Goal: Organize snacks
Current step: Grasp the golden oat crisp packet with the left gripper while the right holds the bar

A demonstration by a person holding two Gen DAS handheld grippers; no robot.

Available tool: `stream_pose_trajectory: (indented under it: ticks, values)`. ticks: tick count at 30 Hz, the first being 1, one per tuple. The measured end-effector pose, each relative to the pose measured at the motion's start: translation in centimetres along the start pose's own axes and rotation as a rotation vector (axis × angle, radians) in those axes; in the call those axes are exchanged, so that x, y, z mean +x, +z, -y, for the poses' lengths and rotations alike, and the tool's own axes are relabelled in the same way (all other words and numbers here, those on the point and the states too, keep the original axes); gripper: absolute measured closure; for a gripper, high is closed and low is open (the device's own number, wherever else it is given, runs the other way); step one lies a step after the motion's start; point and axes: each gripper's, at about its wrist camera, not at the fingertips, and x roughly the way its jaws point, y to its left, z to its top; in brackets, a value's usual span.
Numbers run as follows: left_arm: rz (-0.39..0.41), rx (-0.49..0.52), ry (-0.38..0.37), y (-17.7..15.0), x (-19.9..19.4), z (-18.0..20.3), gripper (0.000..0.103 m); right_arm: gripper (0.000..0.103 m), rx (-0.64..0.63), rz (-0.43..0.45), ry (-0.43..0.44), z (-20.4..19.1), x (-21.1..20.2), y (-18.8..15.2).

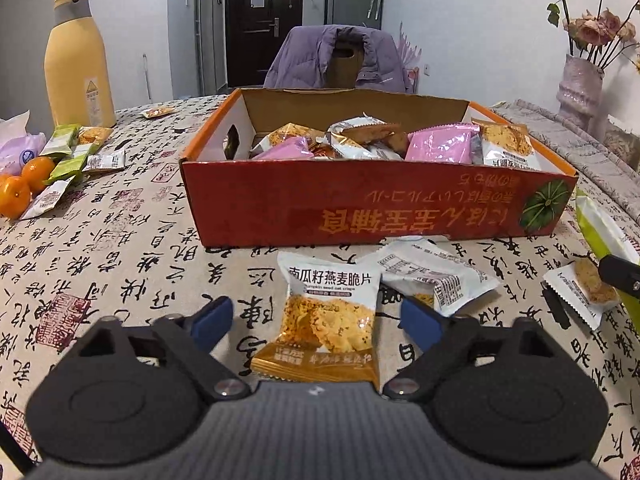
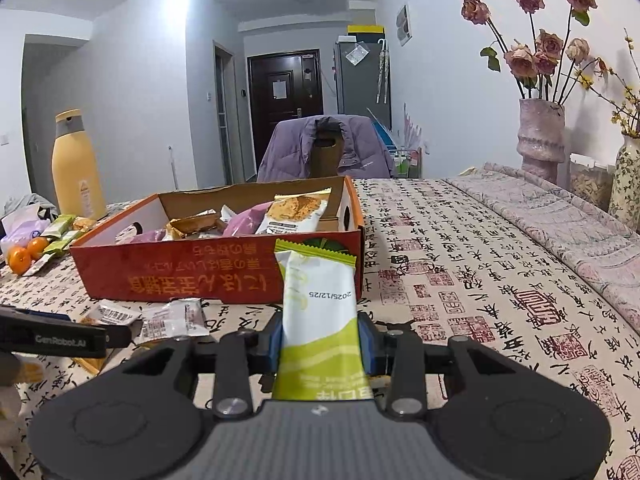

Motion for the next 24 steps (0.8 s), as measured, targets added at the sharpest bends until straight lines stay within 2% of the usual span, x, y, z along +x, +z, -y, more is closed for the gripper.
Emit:
stream_pose_trajectory:
  ticks: [1, 3, 6, 8, 9, 16, 24]
  values:
    - [-0.005, -0.002, -0.001, 0.0, 0.1, 0.0, 0.022, 0.067, -0.001, -0.001, 0.001, 0.0, 0.0, 0.0]
    - [-0.008, -0.008, -0.005, -0.1, 0.2, 0.0, 0.025, 0.067, -0.001, -0.001, 0.001, -0.1, 0.0, 0.0]
    - [0.0, -0.005, -0.005, -0.1, 0.1, 0.1, 0.035, 0.067, -0.004, -0.003, 0.0, -0.1, 0.1, 0.0]
    - [0.009, -0.005, -0.008, -0.2, 0.0, 0.0, 0.054, 0.067, -0.006, -0.005, 0.001, -0.3, 0.1, -0.1]
    - [0.013, -0.006, -0.013, -0.2, -0.1, 0.0, 0.058, 0.067, -0.007, -0.005, 0.001, -0.3, 0.1, -0.1]
    - [0.062, 0.002, -0.007, -0.8, -0.9, 0.3, 0.061, 0.067, -0.015, -0.002, 0.015, -0.7, -0.2, -0.3]
    - [0.172, 0.011, -0.013, -0.3, -3.7, 0.6, 0.061, 0.067, -0.019, 0.026, 0.042, -1.1, -1.0, 0.2]
